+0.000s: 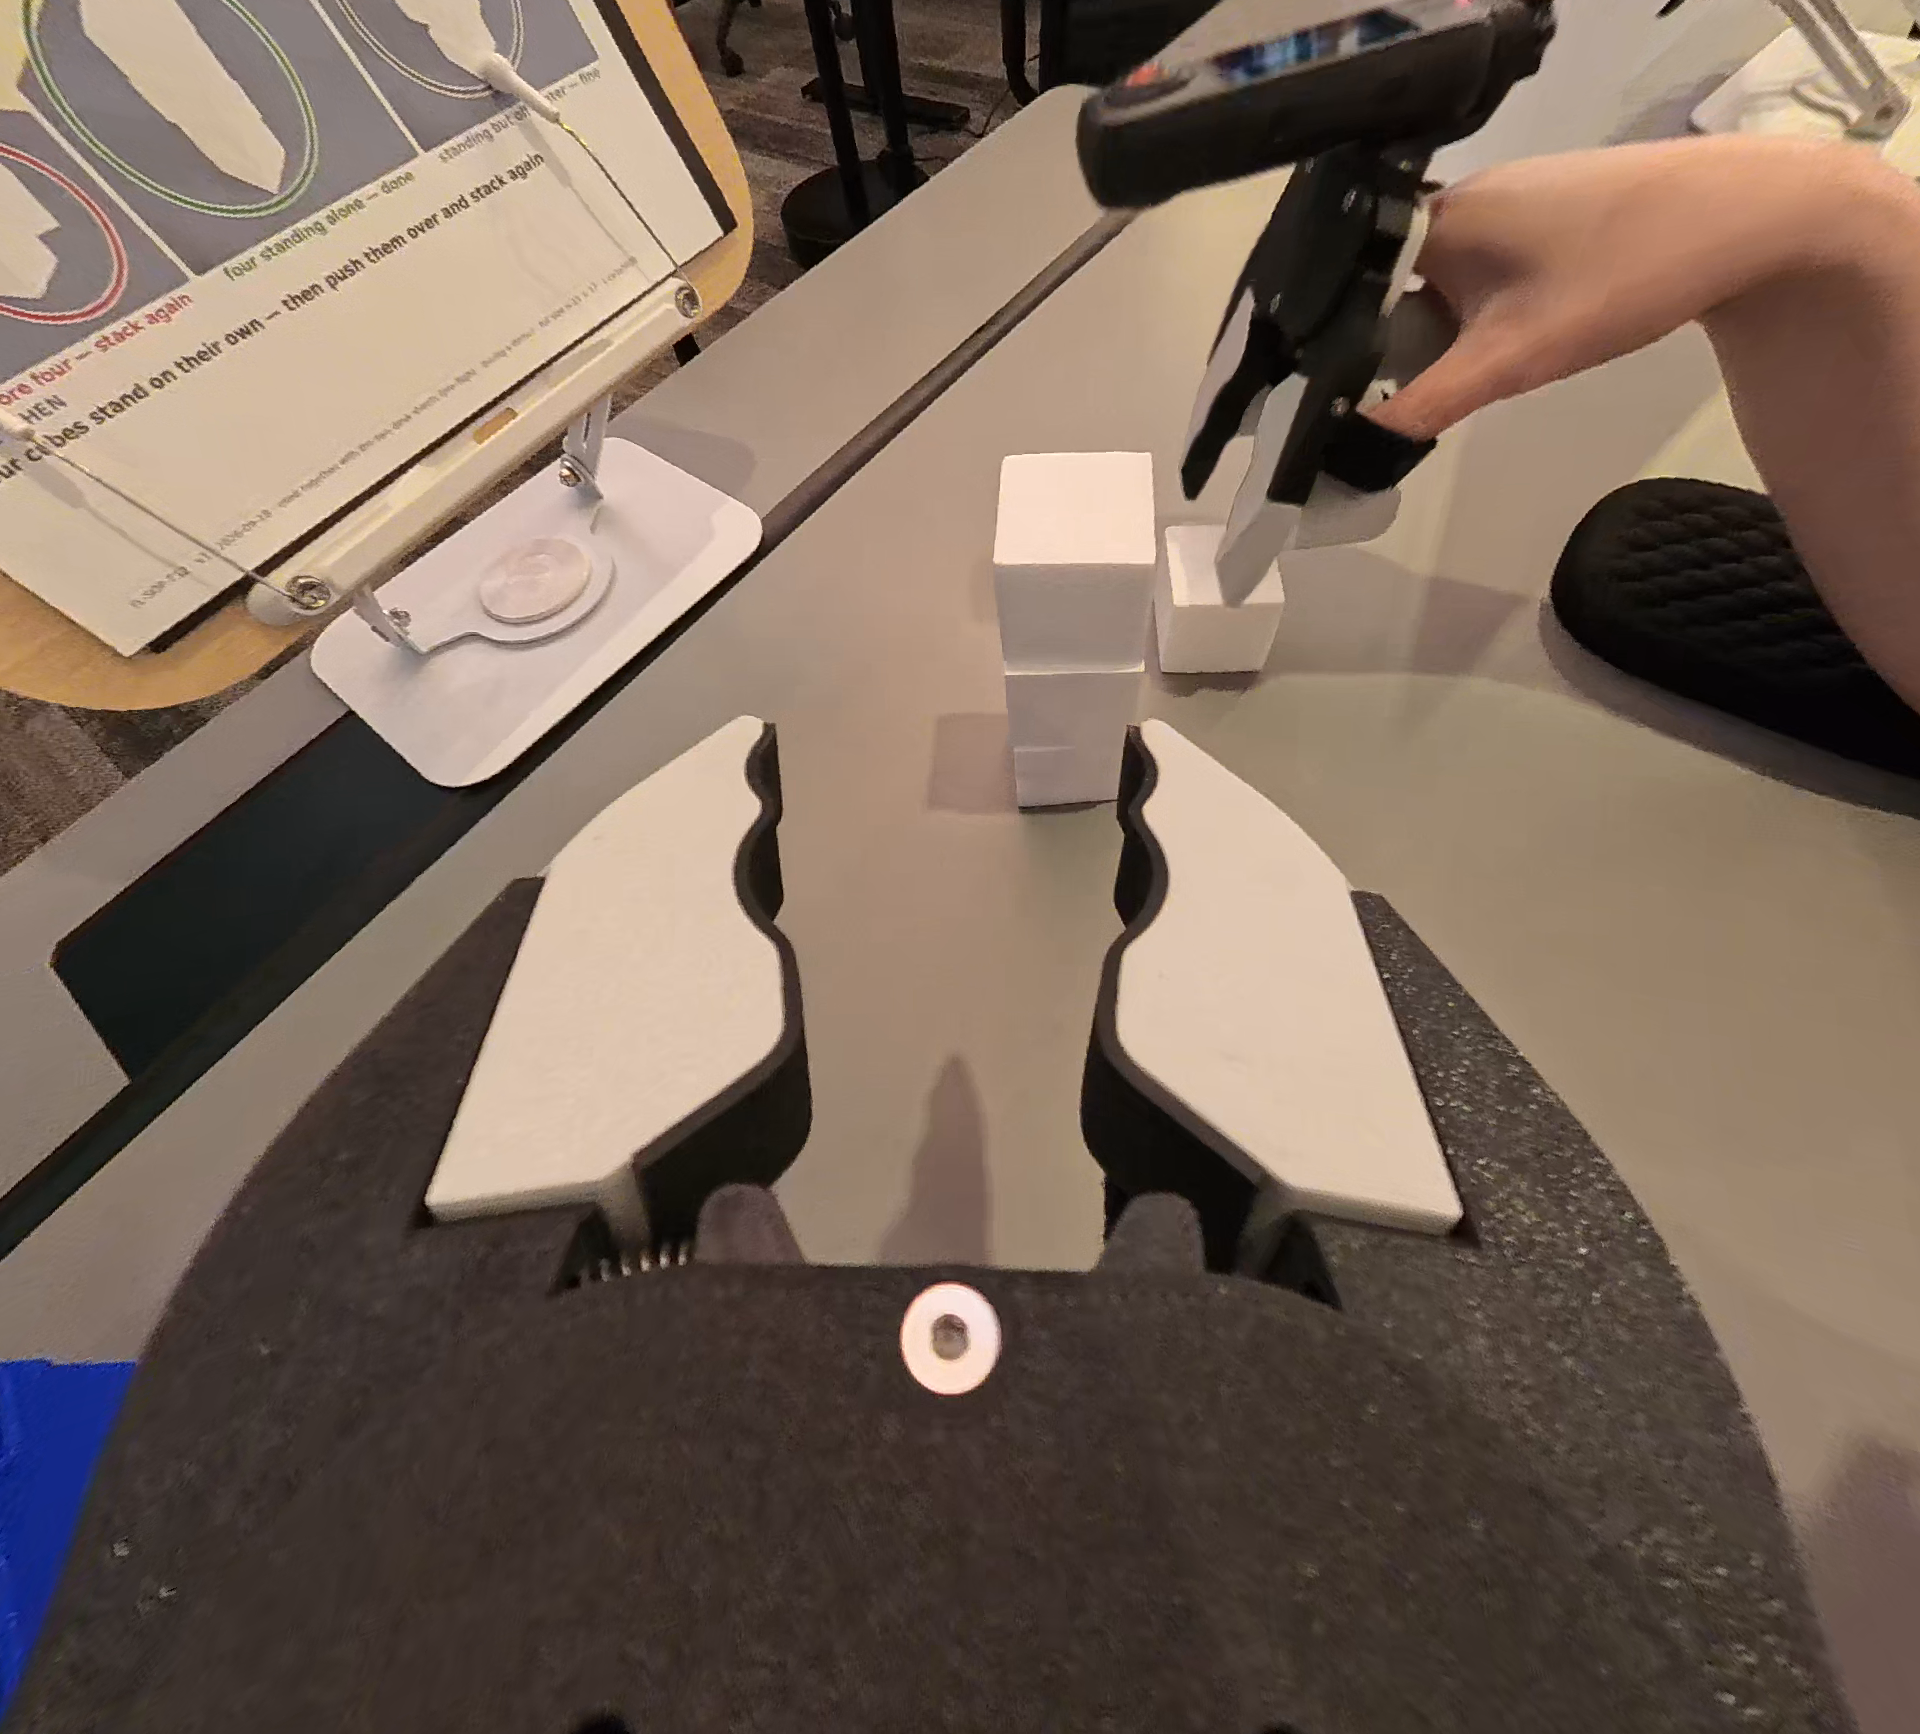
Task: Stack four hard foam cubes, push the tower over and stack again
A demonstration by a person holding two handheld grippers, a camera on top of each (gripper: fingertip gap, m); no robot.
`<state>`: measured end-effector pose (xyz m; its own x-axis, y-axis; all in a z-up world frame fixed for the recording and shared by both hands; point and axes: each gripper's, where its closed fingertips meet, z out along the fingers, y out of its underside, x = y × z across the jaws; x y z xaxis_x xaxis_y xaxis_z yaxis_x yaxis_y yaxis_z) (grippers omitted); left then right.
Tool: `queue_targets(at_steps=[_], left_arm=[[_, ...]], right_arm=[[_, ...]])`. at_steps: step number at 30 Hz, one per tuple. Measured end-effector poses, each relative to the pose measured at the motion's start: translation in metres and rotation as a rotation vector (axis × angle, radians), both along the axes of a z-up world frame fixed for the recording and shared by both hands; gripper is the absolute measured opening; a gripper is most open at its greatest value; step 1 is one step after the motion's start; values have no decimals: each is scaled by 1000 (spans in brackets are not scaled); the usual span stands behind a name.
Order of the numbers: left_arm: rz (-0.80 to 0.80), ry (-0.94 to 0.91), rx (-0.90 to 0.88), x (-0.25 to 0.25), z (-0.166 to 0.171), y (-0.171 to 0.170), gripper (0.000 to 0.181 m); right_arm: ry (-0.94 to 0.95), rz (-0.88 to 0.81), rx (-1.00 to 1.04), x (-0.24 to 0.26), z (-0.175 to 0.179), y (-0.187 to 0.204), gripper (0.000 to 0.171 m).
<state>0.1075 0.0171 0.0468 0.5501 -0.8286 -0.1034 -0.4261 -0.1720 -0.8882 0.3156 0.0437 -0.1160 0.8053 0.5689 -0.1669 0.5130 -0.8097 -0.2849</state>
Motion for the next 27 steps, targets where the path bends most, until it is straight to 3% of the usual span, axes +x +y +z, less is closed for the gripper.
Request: queue_targets(at_steps=[5,8,11,20,24,27], left_arm=[[13,-8,-1,-4,1,2,62],[20,-4,3,-5,2,2,62],[24,-3,8,-6,2,3,61],[42,-17,-11,-12,-1,9,60],[33,-36,-11,-11,2,9,59],[21,-34,-1,-10,3,7,59]], right_arm=[[-104,-24,-53,3,-15,-9,83],[-139,-38,-64,10,-18,-8,78],[-172,-29,-75,23,-16,-10,57],[-173,-9,-134,49,-14,-16,56],[-76,-27,-99,57,4,-15,56],[143,-6,-22,52,39,-13,55]])
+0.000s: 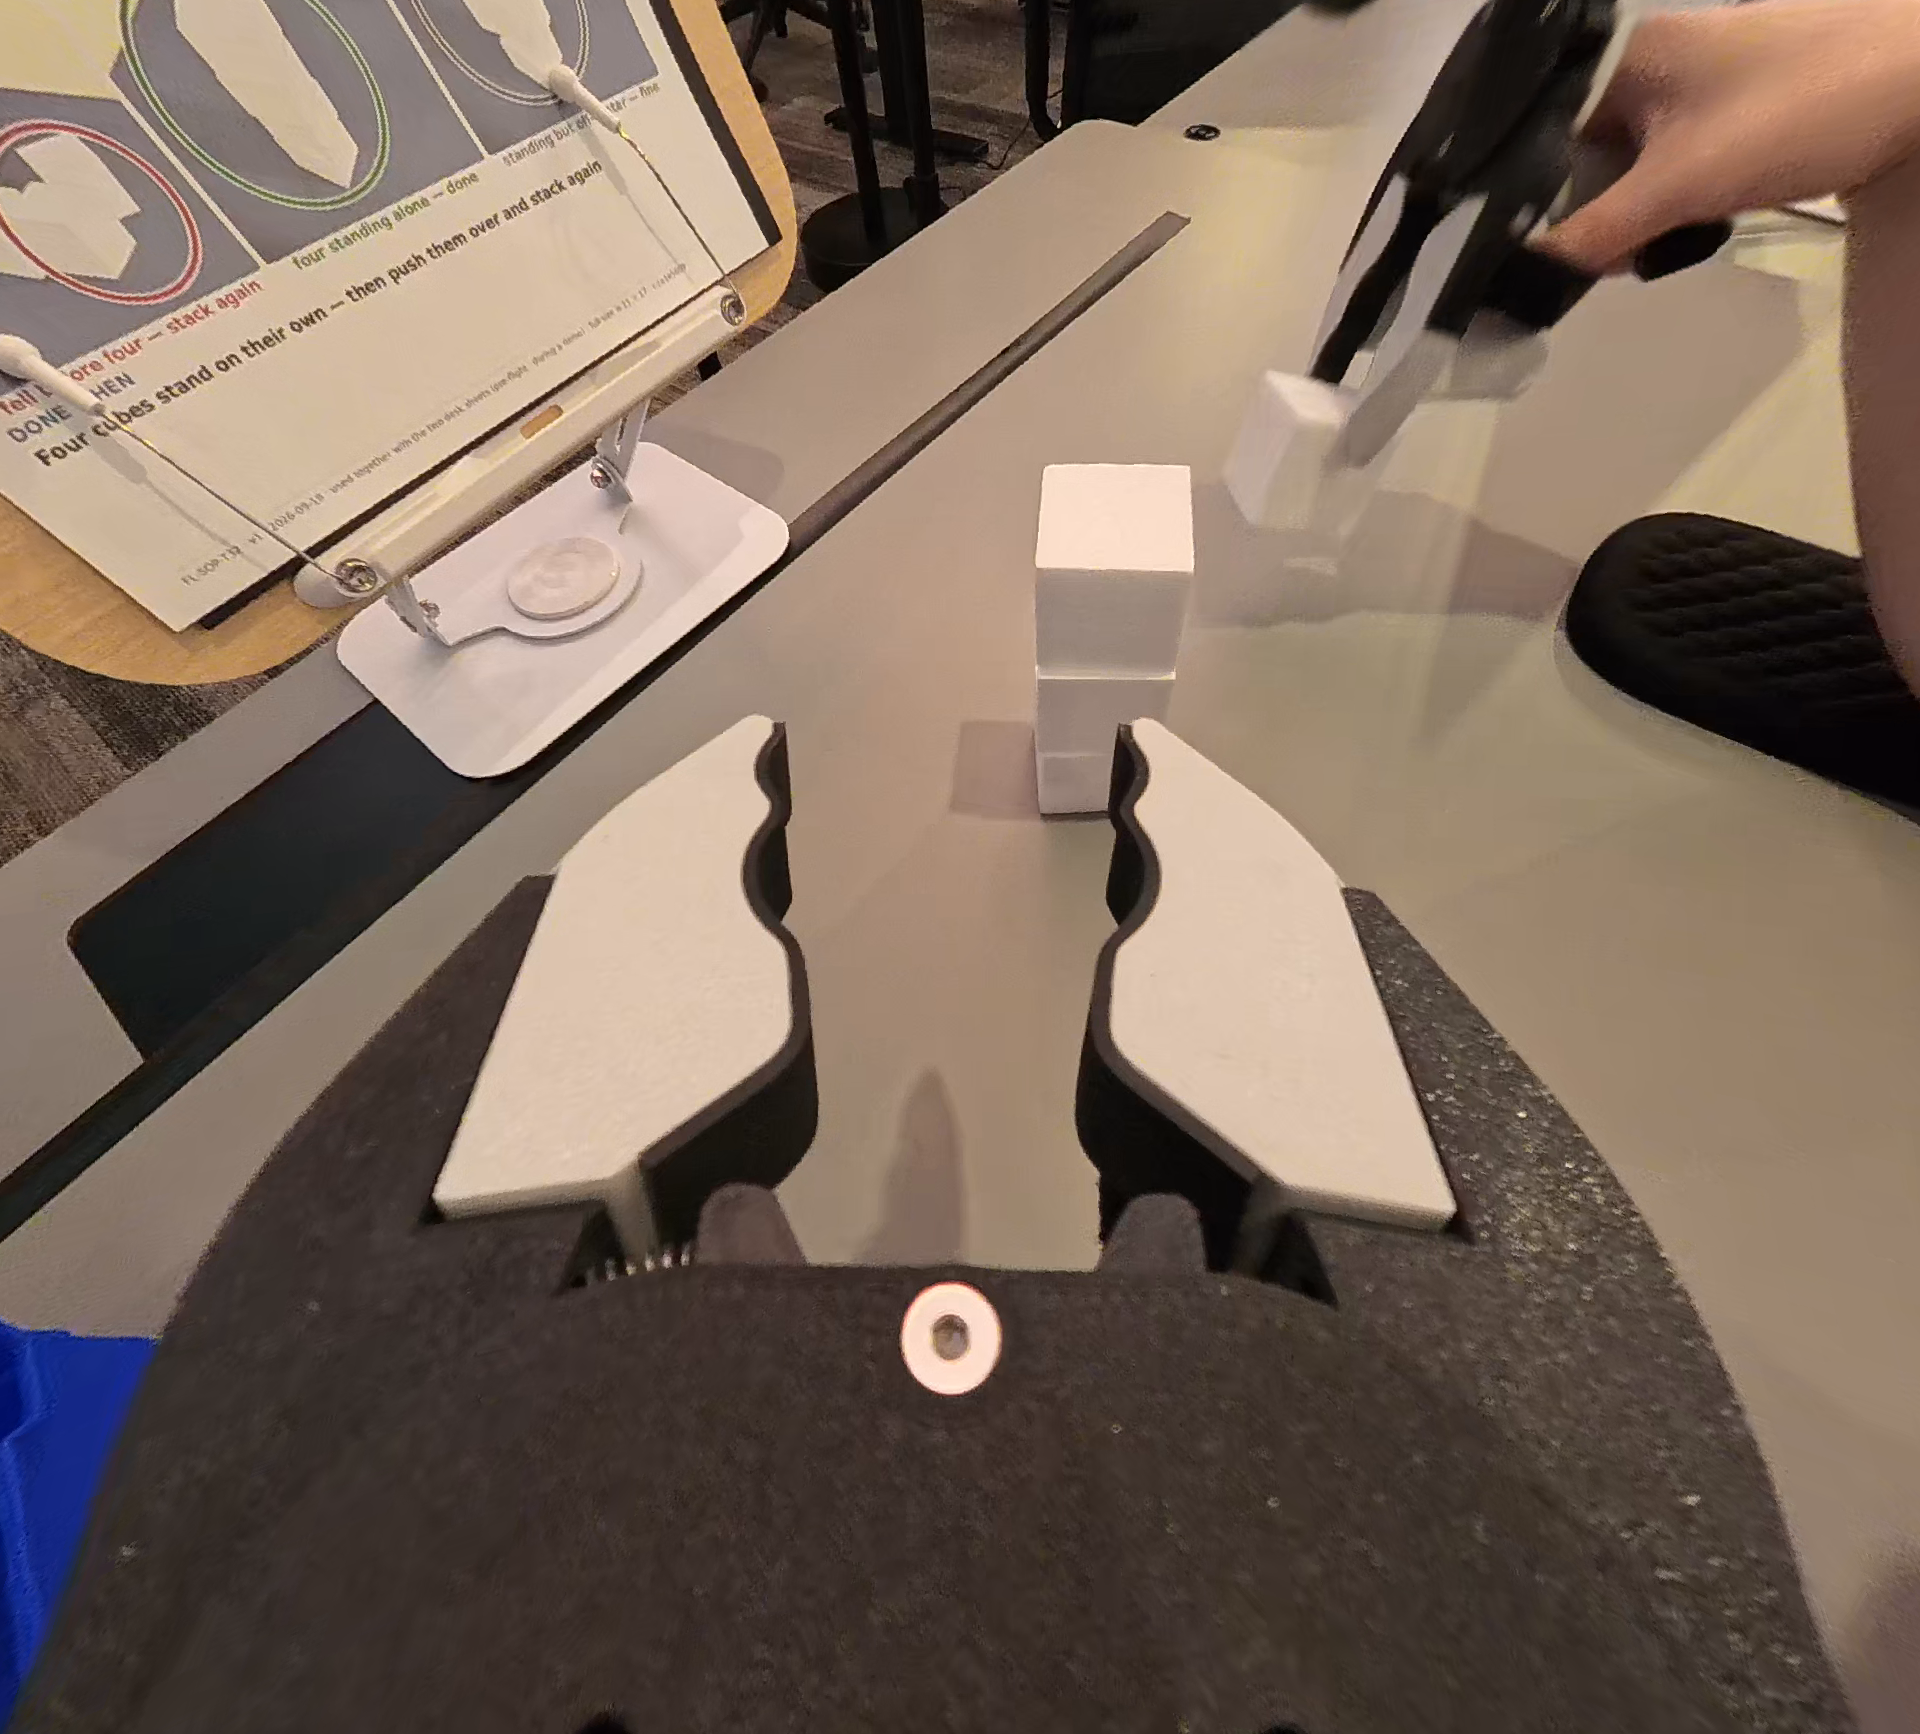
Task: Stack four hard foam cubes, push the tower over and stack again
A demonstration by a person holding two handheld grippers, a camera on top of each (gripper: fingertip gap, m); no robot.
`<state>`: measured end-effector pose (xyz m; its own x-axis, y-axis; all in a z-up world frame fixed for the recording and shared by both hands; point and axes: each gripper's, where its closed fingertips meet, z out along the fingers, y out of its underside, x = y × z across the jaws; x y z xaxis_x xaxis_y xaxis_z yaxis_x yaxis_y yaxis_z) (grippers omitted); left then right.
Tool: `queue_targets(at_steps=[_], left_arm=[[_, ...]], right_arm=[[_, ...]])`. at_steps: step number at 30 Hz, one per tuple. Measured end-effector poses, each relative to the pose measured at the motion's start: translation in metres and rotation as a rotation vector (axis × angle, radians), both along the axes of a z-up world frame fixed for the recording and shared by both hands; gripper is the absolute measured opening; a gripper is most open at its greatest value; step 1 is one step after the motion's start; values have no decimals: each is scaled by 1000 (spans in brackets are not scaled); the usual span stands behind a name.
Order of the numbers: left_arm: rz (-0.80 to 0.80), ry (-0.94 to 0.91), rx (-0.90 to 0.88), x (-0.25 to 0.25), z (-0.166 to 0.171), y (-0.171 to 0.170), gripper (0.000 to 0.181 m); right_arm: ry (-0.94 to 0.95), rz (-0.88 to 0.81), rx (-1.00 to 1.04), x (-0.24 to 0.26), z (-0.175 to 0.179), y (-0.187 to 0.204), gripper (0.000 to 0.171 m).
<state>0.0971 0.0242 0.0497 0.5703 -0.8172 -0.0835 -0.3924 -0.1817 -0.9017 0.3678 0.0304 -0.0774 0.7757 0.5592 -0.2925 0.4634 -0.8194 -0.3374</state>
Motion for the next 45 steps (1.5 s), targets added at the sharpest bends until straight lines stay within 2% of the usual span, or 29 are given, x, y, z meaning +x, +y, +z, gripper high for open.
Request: queue_targets(at_steps=[3,6,9,13,16,22,26,34,45], left_arm=[[6,-6,8,-6,2,1,59],[21,-57,2,-11,10,2,57],[22,-89,5,-13,16,0,55],[37,-60,20,-19,16,-2,55],[62,-73,32,-23,21,0,55],[59,-91,17,-22,21,1,54],[71,-74,26,-25,20,1,55],[65,-83,24,-26,22,0,54],[66,-61,19,-24,19,1,54]], right_arm=[[335,64,203,-21,61,12,55],[640,169,533,-51,133,23,55],[783,149,771,-78,171,30,55],[630,13,943,-111,167,38,55],[580,-99,1015,-128,161,28,55],[458,-182,1225,-139,141,7,55],[483,-218,1211,-146,119,9,55],[471,-252,1219,-147,105,16,55],[430,-252,1245,-148,102,17,55]])
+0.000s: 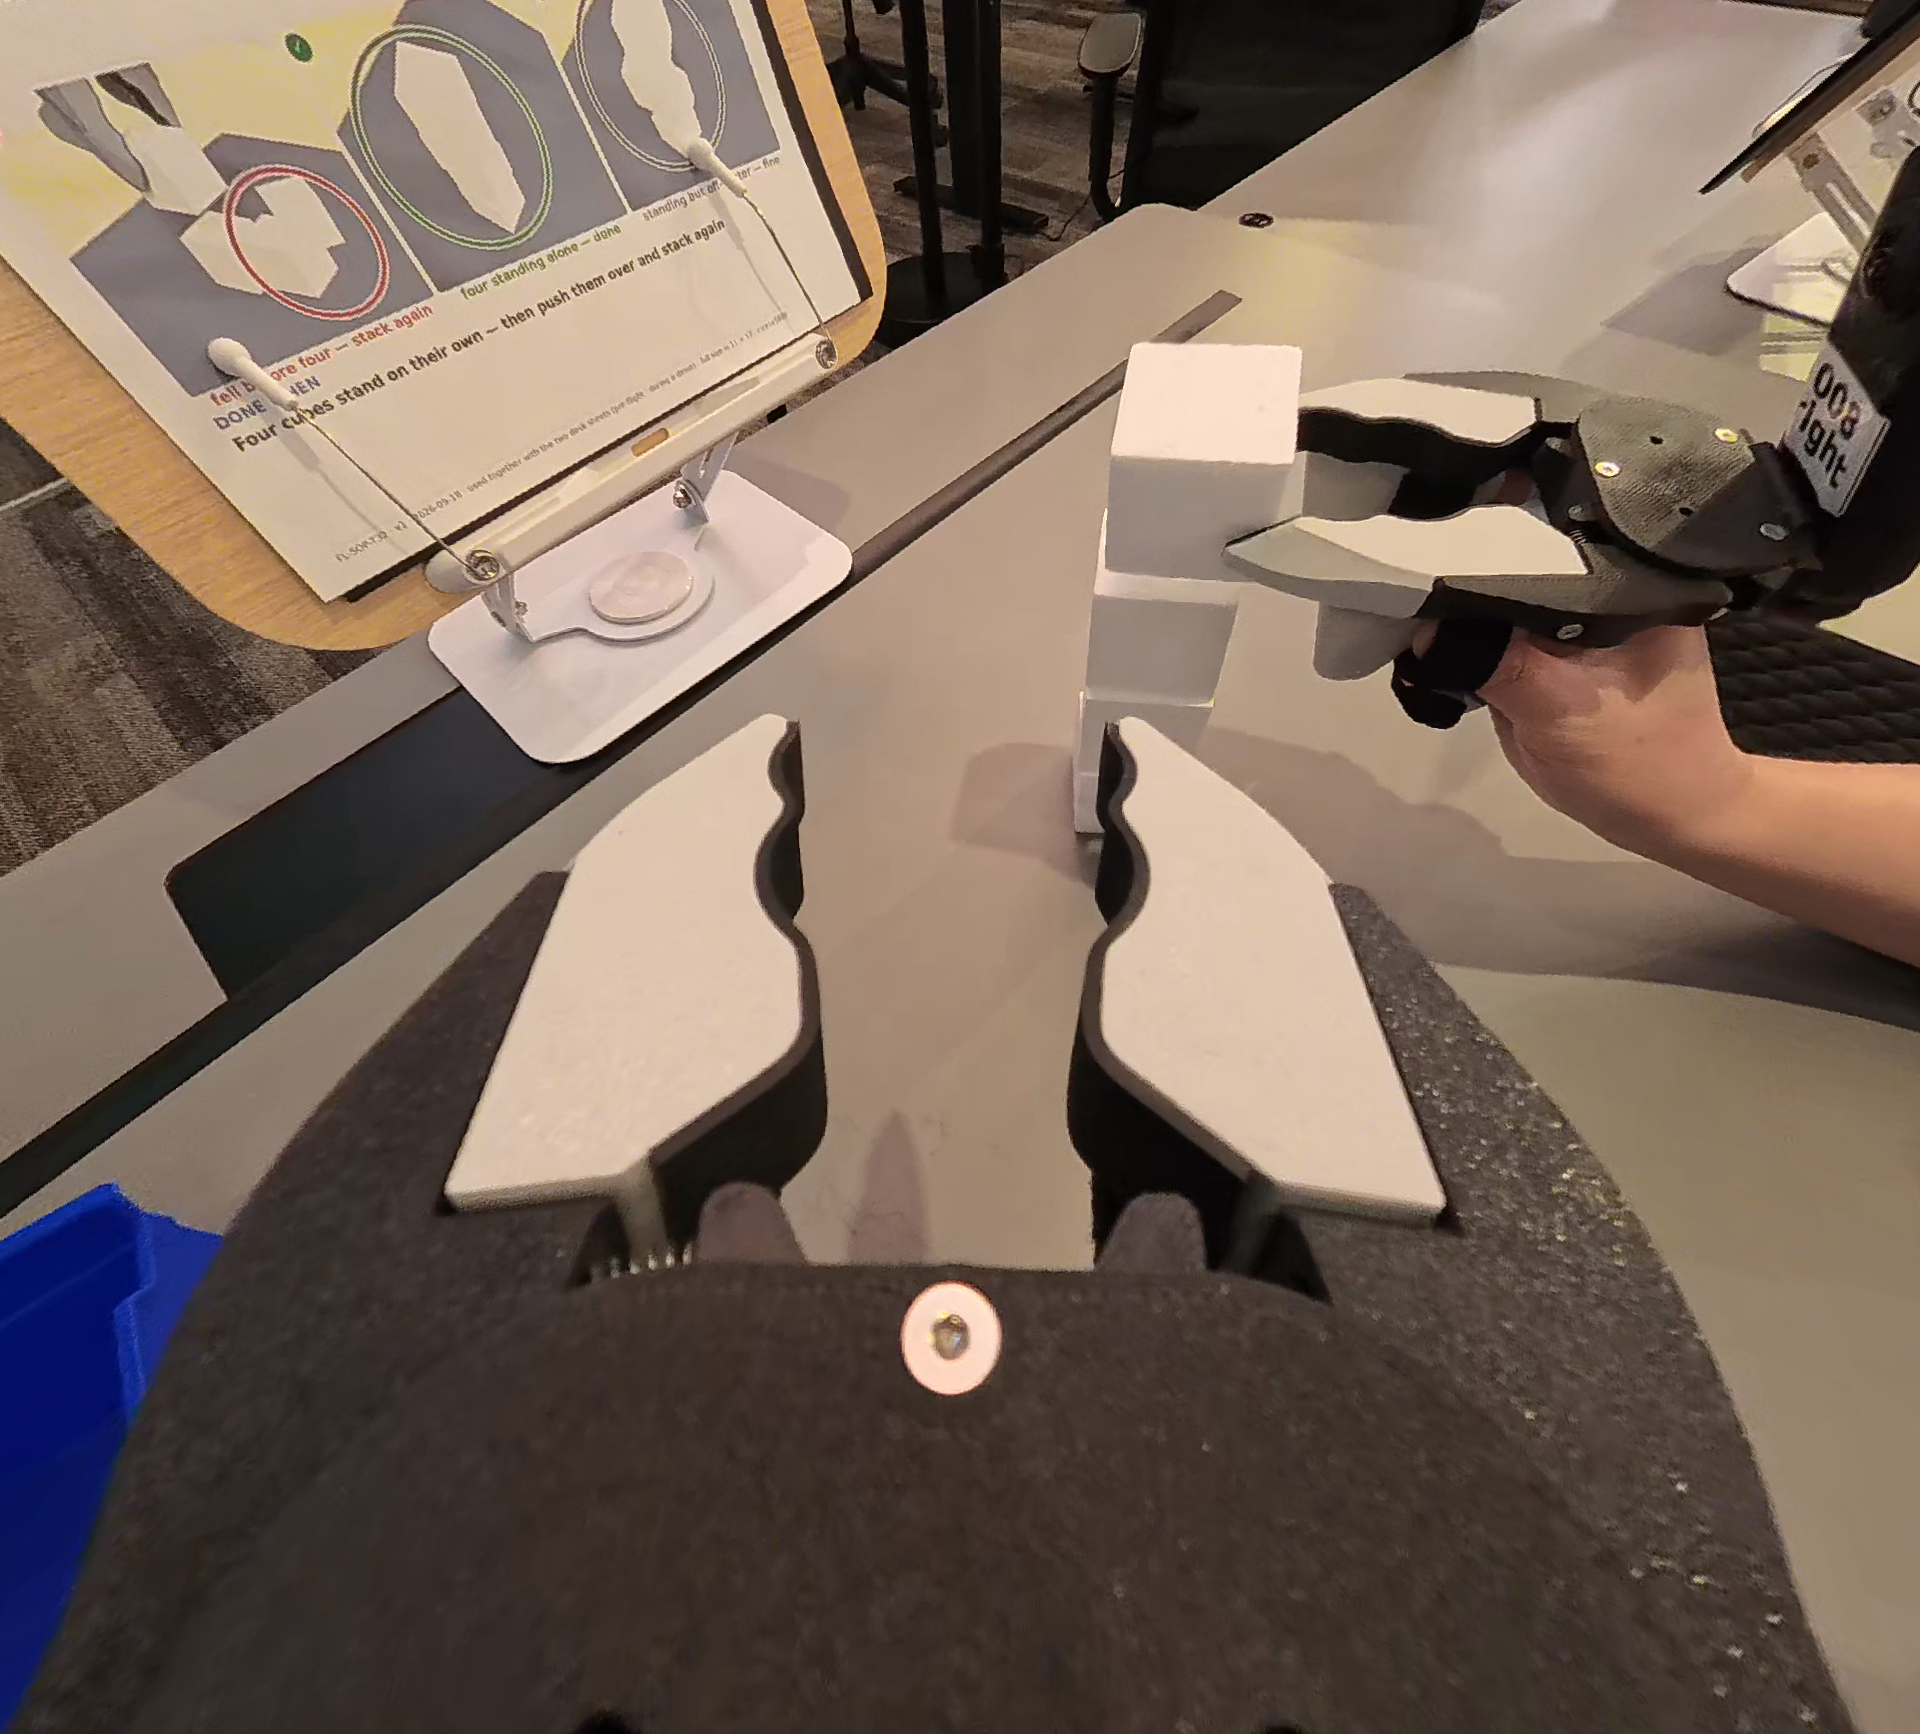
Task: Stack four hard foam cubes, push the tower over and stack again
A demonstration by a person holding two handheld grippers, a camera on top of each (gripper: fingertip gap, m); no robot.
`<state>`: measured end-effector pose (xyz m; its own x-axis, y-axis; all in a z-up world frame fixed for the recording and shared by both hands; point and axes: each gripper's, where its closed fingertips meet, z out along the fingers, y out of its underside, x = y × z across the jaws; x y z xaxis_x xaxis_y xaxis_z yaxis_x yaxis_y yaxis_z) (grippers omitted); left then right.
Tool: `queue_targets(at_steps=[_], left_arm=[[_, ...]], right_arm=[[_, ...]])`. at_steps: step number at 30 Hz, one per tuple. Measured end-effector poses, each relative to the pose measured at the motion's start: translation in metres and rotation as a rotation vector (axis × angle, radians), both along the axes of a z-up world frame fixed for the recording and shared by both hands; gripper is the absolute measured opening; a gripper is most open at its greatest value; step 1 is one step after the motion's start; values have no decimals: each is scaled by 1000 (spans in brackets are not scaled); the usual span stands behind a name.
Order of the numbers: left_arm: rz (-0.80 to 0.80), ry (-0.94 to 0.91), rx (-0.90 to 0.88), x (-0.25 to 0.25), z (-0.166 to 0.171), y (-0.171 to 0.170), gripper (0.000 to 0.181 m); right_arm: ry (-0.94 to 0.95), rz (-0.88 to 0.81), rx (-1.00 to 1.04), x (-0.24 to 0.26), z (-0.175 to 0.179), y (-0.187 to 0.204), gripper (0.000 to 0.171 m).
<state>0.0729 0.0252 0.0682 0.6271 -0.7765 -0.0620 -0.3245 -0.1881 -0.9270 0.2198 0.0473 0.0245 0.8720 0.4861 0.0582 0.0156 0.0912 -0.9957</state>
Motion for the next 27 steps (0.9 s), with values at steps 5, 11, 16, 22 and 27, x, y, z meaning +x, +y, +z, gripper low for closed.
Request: queue_targets(at_steps=[5,11,16,22,27], left_arm=[[-2,11,-2,1,-2,0,54],[2,13,-6,0,-3,1,54],[1,21,-8,0,-4,1,54],[1,26,-11,-1,-5,0,55],[-5,3,-3,-1,0,-1,55]], right_arm=[[-7,-4,-7,-1,-5,0,55],[-9,-5,-16,0,-8,3,55],[-10,1,-27,-1,-13,3,55],[-39,23,140,0,8,-12,83],[-98,-116,379,34,82,-34,83]])
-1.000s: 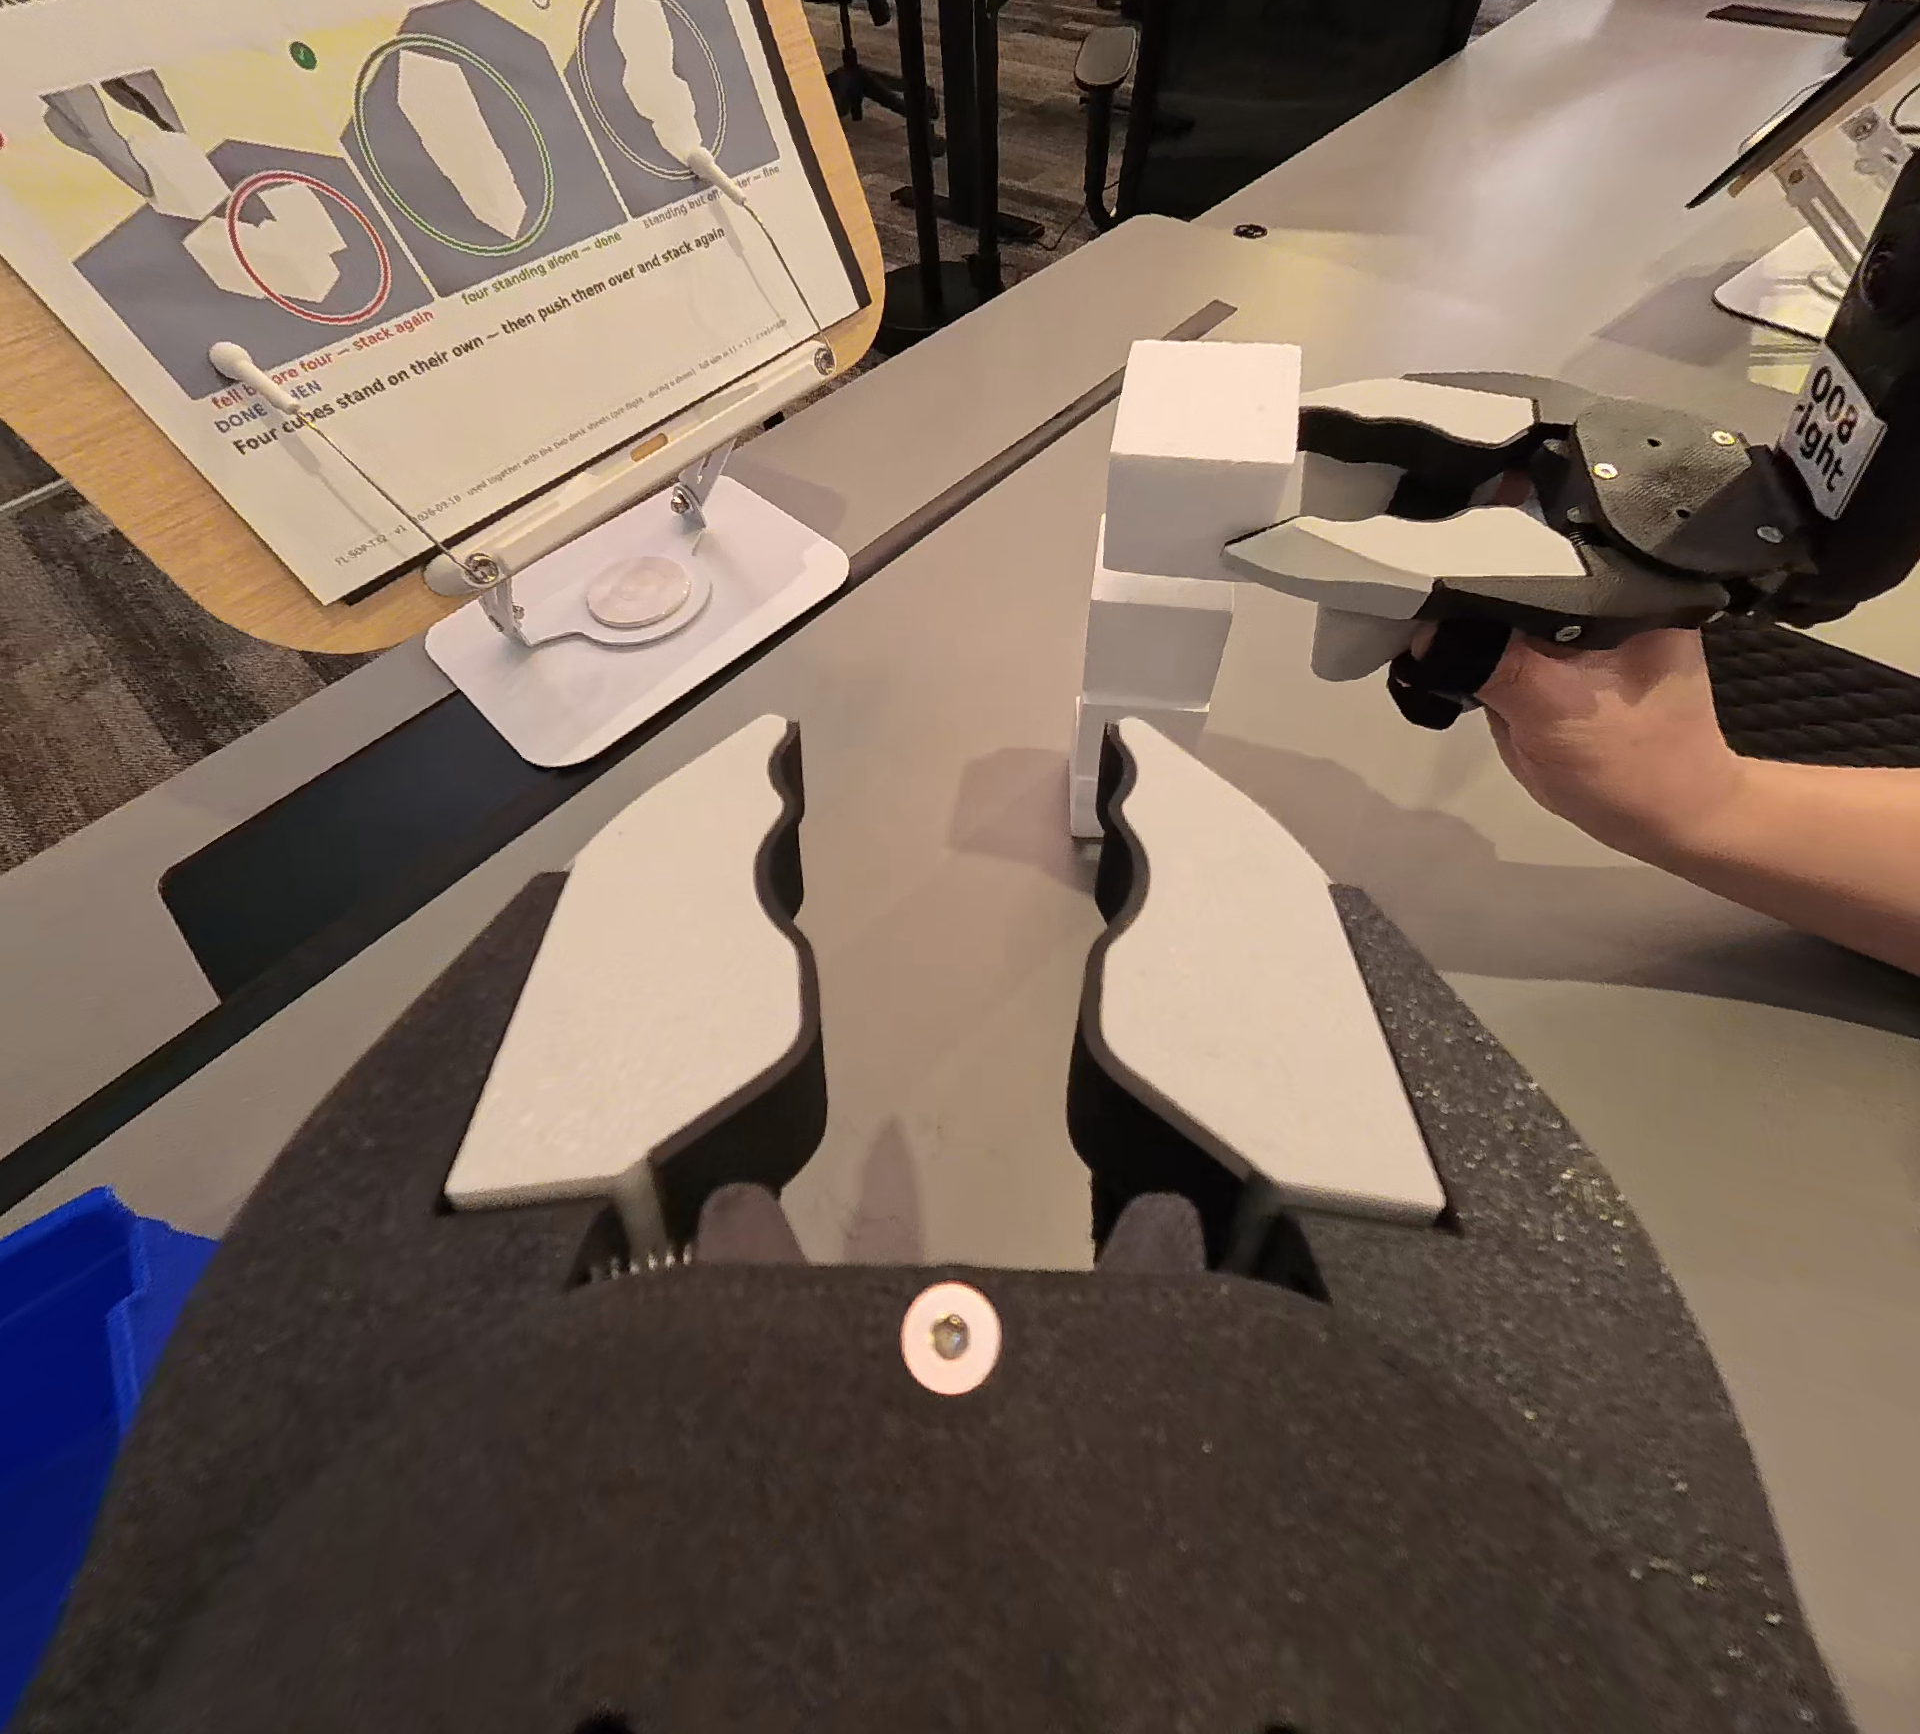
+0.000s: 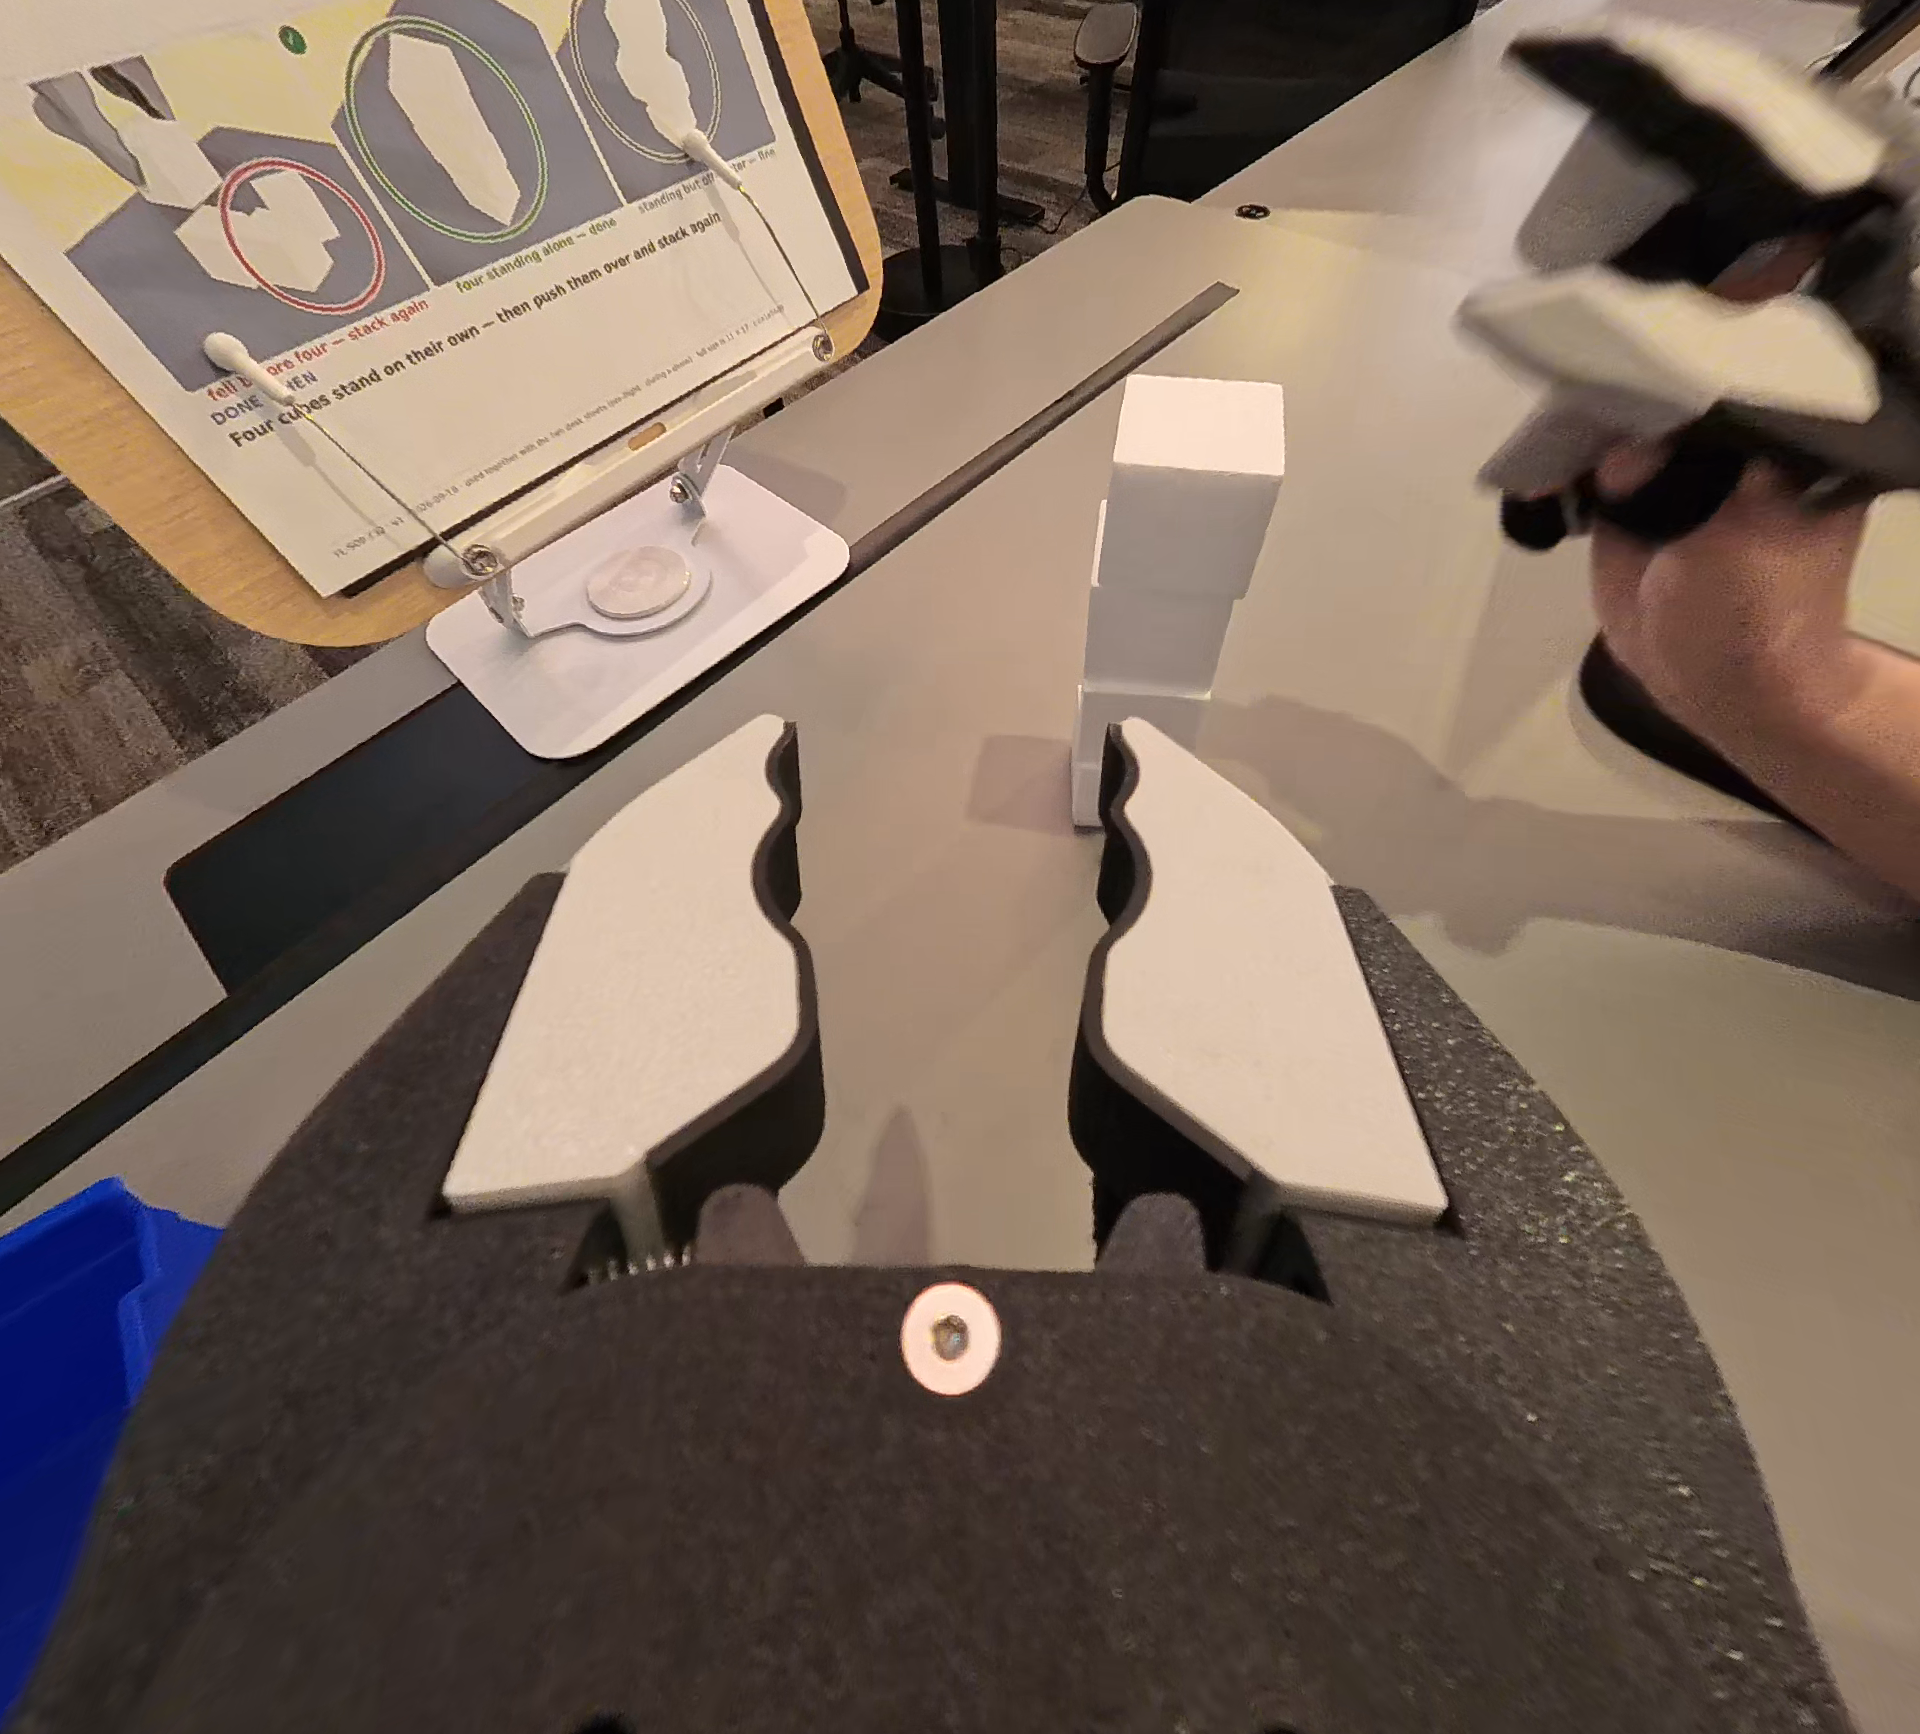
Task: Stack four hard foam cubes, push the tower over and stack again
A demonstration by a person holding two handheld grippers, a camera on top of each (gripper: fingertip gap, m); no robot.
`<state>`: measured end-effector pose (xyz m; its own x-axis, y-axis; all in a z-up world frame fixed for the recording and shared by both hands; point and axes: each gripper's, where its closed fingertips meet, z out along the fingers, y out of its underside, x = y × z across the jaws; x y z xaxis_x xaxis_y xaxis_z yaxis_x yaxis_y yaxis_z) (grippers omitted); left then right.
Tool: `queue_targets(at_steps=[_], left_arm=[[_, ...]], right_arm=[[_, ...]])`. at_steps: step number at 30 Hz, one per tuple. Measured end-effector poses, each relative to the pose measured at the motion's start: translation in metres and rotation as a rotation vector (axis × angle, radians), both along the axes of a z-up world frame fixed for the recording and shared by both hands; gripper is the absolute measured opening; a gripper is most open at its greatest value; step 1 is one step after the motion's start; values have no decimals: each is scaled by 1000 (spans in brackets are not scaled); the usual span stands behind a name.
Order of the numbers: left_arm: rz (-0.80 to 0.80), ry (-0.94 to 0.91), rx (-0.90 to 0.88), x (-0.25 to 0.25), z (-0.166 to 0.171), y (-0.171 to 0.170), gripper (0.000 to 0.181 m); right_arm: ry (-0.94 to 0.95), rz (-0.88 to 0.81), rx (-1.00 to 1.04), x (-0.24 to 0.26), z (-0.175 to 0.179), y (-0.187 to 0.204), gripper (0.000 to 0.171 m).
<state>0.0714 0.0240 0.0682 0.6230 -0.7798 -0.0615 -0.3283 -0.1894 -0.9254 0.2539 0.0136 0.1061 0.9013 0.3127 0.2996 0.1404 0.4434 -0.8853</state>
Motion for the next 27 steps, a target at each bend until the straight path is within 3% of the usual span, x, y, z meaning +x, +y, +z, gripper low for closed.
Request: queue_targets(at_steps=[5,8,12,14,17,19,23,27], left_arm=[[-32,-76,-3,6,8,-2,57],[-67,-113,0,11,12,-5,59],[-143,-120,22,21,15,-15,64],[-166,-114,39,28,14,-17,65],[-156,-55,5,38,-7,-9,64],[-133,38,-48,43,-36,3,54],[-138,202,-91,55,-100,26,0],[-112,355,-216,50,-162,42,0]], right_arm=[[14,-52,86,35,91,4,78],[-38,-35,9,51,114,27,76],[-157,97,-179,65,82,43,43],[-234,134,-213,75,52,43,1],[-324,100,-415,98,7,66,0],[-349,36,-535,119,-16,77,1],[-309,-35,-641,152,-34,85,0],[-288,-100,-736,186,-47,84,0]])
